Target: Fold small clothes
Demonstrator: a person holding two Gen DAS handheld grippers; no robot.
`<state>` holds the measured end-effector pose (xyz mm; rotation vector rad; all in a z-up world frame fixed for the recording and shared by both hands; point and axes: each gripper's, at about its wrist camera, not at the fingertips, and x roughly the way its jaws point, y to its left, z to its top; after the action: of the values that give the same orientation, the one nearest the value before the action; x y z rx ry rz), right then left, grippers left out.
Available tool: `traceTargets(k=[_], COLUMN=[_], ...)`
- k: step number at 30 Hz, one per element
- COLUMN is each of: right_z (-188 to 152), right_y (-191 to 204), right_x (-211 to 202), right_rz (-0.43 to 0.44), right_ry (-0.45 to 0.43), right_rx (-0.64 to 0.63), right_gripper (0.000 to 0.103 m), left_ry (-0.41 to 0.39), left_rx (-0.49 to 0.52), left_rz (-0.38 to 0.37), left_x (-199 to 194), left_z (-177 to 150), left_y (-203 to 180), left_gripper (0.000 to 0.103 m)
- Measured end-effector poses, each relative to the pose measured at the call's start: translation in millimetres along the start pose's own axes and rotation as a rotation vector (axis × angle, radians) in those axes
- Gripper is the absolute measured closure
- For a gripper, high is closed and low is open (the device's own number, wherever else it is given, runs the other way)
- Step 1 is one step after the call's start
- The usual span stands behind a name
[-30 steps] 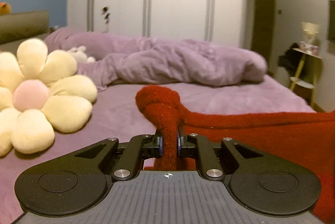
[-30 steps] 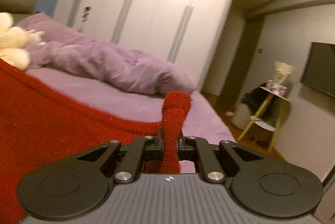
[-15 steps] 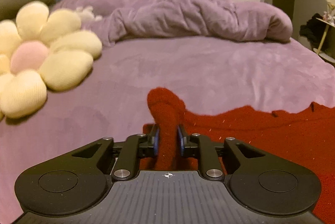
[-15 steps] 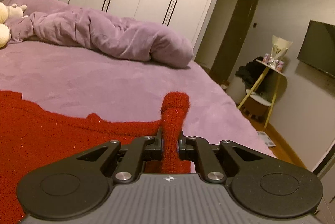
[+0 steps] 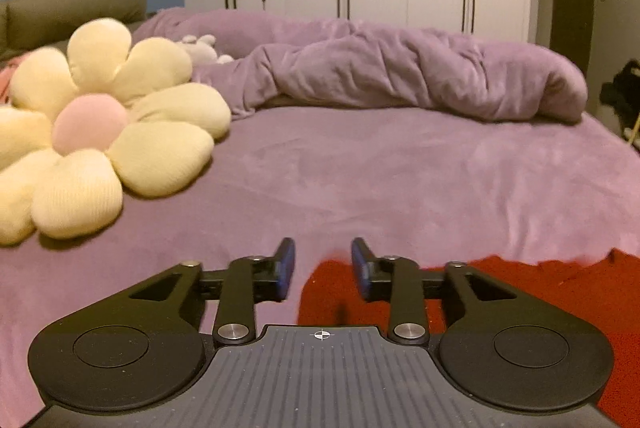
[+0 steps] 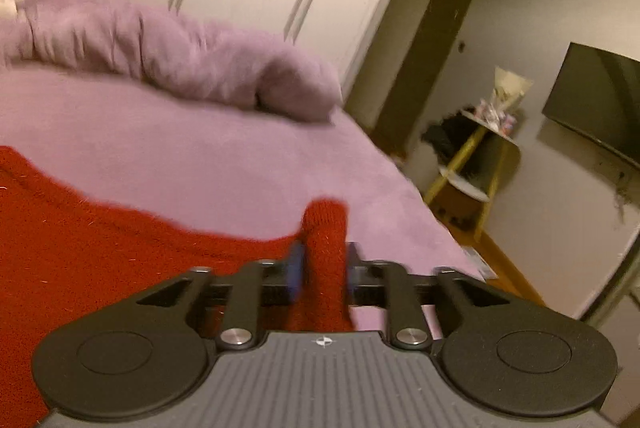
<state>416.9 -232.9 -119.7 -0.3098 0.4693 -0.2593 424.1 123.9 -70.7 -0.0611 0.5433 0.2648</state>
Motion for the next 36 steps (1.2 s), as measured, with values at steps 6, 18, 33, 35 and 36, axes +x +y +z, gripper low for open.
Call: traceTargets(k=[6, 18, 33, 35, 36], right_z=[-18.3, -84.3, -100.2, -101.6, -100.4], right_y=[-2.9, -17.9, -90.8, -98.4, -100.5], right_x=[-73.8, -84.3, -112.8, -110.9, -107.6], right_rz=[0.429, 0.477, 0.35, 0.373, 0.384], right_ry=[-0.09, 0.021, 0.205, 0.238, 0.247], right_rx=[0.21, 0.218, 0.337, 0.396, 0.414], right_gripper=[0.056, 0.103, 0.053, 0.05, 0.05], left_ry=[-0.036, 0.09, 0.254, 0.27, 0.276], left_rx=[-0.125, -0.05, -0.136, -0.162, -0.172], left_rz=[-0.223, -0.066, -0.308, -0.309, -0.31], left_x=[-55.5, -32.7, -91.4, -90.2, -89.1], left_z=[-34.4, -79.4, -97.6, -97.8, -96.5], left_y=[-1.7, 12.8, 50.9, 52.4, 54.2], left_gripper=[0.04, 0.036, 0.031, 0.031, 0.032])
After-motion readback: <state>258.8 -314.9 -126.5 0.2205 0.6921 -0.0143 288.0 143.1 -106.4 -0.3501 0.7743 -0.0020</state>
